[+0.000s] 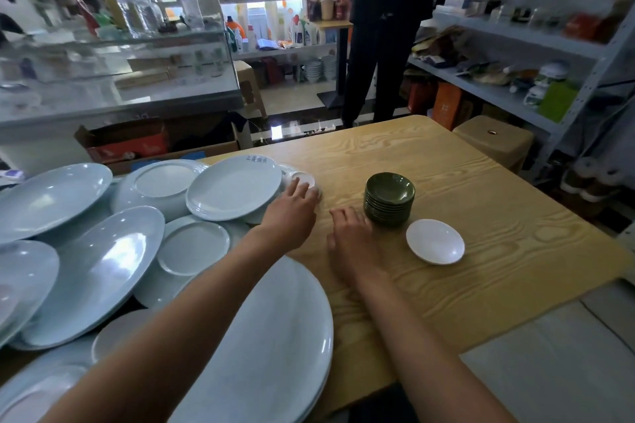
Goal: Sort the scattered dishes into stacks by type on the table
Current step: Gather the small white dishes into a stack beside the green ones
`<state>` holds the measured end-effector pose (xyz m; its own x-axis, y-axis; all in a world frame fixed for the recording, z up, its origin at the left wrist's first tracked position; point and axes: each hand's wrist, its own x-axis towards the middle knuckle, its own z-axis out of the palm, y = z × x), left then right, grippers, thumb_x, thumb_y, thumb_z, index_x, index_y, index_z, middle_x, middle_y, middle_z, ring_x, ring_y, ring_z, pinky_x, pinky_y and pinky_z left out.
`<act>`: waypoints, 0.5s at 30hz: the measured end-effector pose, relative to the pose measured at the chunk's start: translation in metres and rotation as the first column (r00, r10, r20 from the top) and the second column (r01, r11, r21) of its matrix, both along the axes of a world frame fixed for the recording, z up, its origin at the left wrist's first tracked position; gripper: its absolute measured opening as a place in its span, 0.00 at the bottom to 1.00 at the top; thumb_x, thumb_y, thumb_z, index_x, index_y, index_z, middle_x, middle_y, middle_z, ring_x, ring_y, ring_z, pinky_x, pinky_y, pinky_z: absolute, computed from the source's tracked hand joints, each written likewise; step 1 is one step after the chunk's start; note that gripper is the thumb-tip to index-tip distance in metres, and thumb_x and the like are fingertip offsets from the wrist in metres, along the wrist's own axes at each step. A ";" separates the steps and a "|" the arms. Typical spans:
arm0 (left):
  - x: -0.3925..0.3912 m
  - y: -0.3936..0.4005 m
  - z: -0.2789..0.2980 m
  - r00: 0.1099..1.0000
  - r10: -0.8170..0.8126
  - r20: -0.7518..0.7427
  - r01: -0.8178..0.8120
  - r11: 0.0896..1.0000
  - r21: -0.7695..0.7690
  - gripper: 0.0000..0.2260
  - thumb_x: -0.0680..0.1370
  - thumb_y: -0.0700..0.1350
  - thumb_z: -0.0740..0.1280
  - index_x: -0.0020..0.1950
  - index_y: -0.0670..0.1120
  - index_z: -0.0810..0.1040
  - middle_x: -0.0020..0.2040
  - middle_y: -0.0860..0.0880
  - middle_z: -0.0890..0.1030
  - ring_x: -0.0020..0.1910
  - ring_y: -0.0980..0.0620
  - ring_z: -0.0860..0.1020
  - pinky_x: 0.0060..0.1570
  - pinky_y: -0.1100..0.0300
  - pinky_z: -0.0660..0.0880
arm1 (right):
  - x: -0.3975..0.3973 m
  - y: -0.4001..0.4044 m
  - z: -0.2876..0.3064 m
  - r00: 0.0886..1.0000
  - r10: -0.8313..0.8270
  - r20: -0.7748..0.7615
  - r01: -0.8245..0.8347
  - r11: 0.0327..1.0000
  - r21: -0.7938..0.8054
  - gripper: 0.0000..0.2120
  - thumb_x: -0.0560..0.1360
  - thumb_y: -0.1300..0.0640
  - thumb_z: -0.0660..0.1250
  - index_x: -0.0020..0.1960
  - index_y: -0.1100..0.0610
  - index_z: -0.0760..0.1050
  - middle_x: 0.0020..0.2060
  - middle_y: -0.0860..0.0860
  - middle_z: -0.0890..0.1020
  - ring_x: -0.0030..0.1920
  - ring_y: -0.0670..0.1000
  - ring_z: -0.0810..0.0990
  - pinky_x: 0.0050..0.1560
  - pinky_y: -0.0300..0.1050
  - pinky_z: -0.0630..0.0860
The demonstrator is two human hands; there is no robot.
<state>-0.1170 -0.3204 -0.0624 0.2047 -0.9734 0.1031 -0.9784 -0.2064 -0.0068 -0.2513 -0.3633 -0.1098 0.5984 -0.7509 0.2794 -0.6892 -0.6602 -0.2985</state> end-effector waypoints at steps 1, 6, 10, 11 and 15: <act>0.004 -0.006 -0.003 0.999 -0.003 0.048 0.003 1.000 0.010 0.25 0.82 0.45 0.57 0.78 0.44 0.53 0.78 0.43 0.56 0.77 0.43 0.48 0.73 0.48 0.55 | 0.002 -0.001 -0.002 1.000 -0.006 0.003 0.006 1.000 -0.009 0.20 0.77 0.57 0.60 0.69 0.56 0.68 0.64 0.55 0.74 0.64 0.55 0.71 0.67 0.50 0.65; 0.008 -0.041 -0.001 0.965 -0.086 0.247 0.067 0.994 0.083 0.31 0.80 0.42 0.61 0.78 0.44 0.48 0.79 0.42 0.49 0.77 0.43 0.45 0.74 0.48 0.51 | 0.003 -0.005 -0.006 0.999 -0.009 0.052 0.010 0.999 -0.033 0.17 0.78 0.56 0.57 0.64 0.58 0.73 0.59 0.56 0.77 0.60 0.57 0.74 0.64 0.53 0.67; 0.012 -0.060 0.006 0.942 -0.080 0.325 0.019 0.982 0.187 0.30 0.80 0.43 0.62 0.78 0.45 0.51 0.78 0.40 0.50 0.77 0.39 0.48 0.73 0.46 0.56 | 0.005 -0.008 -0.011 0.992 -0.049 0.116 0.055 0.997 -0.047 0.14 0.76 0.58 0.61 0.59 0.59 0.76 0.53 0.57 0.79 0.55 0.58 0.77 0.58 0.52 0.72; 0.013 -0.062 0.008 0.952 -0.050 0.301 -0.013 0.979 0.204 0.29 0.80 0.44 0.62 0.78 0.46 0.52 0.78 0.40 0.51 0.76 0.37 0.49 0.72 0.45 0.58 | 0.006 -0.009 -0.012 0.991 -0.059 0.124 0.065 0.997 -0.045 0.14 0.75 0.59 0.60 0.58 0.60 0.76 0.52 0.57 0.80 0.54 0.58 0.77 0.57 0.52 0.72; 0.016 -0.066 0.008 0.987 0.088 0.133 -0.118 0.964 0.238 0.25 0.80 0.44 0.62 0.75 0.44 0.59 0.74 0.38 0.61 0.72 0.31 0.57 0.68 0.41 0.64 | 0.007 -0.006 -0.014 0.992 -0.053 0.111 0.063 0.994 -0.087 0.20 0.72 0.55 0.50 0.53 0.59 0.77 0.48 0.56 0.80 0.48 0.58 0.78 0.52 0.52 0.75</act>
<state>-0.1012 -0.3866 -0.0543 0.3058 -0.9463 -0.1051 -0.9409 -0.2835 -0.1855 -0.2445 -0.3697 -0.1238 0.5168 -0.7524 0.4083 -0.6941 -0.6475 -0.3146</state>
